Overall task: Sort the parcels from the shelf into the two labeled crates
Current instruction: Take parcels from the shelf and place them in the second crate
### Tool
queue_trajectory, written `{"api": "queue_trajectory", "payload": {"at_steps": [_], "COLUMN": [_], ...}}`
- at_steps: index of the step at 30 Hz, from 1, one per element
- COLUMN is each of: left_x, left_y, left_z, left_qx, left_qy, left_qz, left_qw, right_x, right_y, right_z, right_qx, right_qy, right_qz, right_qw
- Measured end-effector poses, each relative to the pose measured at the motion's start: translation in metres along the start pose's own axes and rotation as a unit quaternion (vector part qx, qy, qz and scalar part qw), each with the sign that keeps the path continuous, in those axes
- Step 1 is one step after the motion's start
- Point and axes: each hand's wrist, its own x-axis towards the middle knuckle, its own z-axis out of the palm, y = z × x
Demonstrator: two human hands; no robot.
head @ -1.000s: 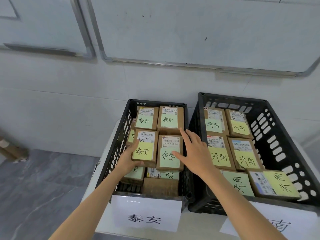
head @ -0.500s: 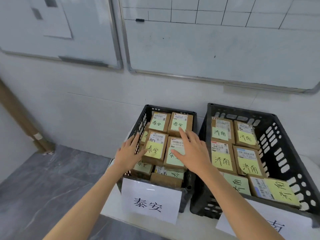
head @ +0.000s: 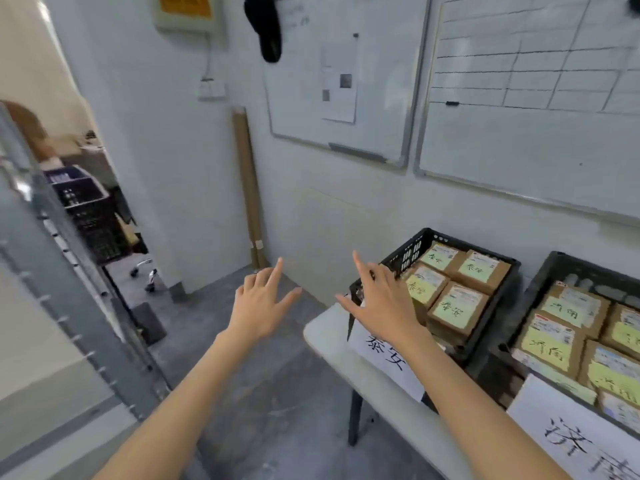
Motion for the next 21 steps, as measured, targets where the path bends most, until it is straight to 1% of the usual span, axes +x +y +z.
{"api": "queue_trajectory", "payload": {"at_steps": [4, 9, 15, 21], "left_x": [-0.079, -0.179, -0.303, -0.431], "left_y": [-0.049, -0.106, -0.168, -0.232], "left_z": [-0.057, -0.127, -0.201, -0.268], "left_qx": [-0.004, 0.018, 0.049, 0.094], "left_qy": [0.047, 0.098, 0.154, 0.187], "left_qz": [-0.077, -0.173, -0.295, -0.403], "left_qw": [0.996, 0.98, 0.942, 0.891], "right_x": [-0.024, -0.056, -0.113, -0.19], "right_y": [-0.09, -0.202, -0.343, -0.485], "right_z": [0.001, 0.005, 0.008, 0.013], "right_qx": [0.035, 0.046, 0.085, 0.122], "right_qy": [-0.019, -0.034, -0.05, -0.064], "right_qz": [-0.094, -0.212, -0.354, -0.461], "right_qw": [0.995, 0.976, 0.93, 0.876]}}
